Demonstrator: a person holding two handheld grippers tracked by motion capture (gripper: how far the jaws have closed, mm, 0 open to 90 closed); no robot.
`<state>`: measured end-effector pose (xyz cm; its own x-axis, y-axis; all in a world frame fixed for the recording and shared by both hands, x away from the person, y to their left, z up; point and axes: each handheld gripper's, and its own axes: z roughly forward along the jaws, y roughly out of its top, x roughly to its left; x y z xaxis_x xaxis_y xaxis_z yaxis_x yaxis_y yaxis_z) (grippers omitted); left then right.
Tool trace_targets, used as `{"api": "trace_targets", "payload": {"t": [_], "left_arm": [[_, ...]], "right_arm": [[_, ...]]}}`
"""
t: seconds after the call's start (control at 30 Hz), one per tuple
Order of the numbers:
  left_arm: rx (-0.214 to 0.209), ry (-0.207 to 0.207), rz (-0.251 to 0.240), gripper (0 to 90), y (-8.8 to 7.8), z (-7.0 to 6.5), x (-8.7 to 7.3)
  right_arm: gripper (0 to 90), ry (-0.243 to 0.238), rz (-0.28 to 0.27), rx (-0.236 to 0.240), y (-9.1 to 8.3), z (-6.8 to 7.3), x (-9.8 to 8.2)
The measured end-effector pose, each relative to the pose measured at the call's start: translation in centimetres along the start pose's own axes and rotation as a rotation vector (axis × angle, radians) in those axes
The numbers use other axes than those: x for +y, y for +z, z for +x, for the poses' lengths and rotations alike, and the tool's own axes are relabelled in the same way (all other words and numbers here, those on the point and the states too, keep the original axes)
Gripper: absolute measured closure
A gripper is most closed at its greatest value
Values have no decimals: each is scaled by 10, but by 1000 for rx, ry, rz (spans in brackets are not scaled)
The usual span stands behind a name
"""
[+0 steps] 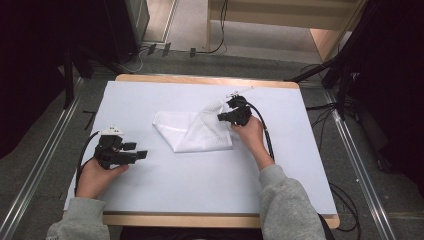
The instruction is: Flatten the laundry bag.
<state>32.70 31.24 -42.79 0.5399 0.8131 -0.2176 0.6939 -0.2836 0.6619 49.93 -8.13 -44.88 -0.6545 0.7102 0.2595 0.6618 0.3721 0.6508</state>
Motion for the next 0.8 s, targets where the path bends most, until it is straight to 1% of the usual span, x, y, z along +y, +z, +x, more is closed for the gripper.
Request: {"api": "trace_targets", "payload": {"t": [0.07,0.1,0.13,0.2,0.27,0.3,0.33,0.37,0.4,0.43,0.47,0.5,0.53,0.63,0.67,0.7,0.73,0.8], "left_arm": [[-1,-2,-5,379,0,0,0],[0,-1,-6,381,0,-1,0],[0,0,-4,381,-1,-1,1],[-4,-2,-1,384,0,-2,1],[-8,2,0,386,1,-3,2],[-8,2,0,389,1,-3,2],[-17,0,6,391,2,-4,3],[-17,0,6,393,2,-4,3],[-32,-3,1,395,3,-4,4],[-32,-3,1,397,3,-4,4],[-33,-3,2,397,3,-5,5],[-43,4,2,403,4,-6,7],[-45,1,-1,406,6,-6,8],[-53,6,3,413,7,-6,11],[-59,5,2,425,9,-8,13],[-59,5,2,431,9,-8,13],[-73,6,2,449,11,-9,17],[-77,11,0,465,13,-9,18]], "right_arm": [[899,-7,-10,1,-3,1,1],[900,-26,-42,12,-12,6,4],[900,-25,-59,19,-17,9,5],[900,-37,-79,33,-26,15,7],[900,-64,-101,44,-34,23,8],[900,-76,-103,45,-36,28,7],[900,-87,-105,47,-38,32,7],[900,-87,-105,47,-38,32,7],[900,-114,-100,48,-41,41,4],[900,-114,-100,48,-41,41,4],[900,-127,-95,44,-43,45,2],[900,-137,-95,51,-46,50,-2],[900,-145,-101,59,-48,52,-5],[900,-144,-100,70,-52,56,-9],[900,-152,-103,72,-56,59,-14],[900,-152,-103,72,-56,59,-14],[900,-157,-109,79,-61,63,-19],[899,-155,-112,83,-62,64,-21]]}}
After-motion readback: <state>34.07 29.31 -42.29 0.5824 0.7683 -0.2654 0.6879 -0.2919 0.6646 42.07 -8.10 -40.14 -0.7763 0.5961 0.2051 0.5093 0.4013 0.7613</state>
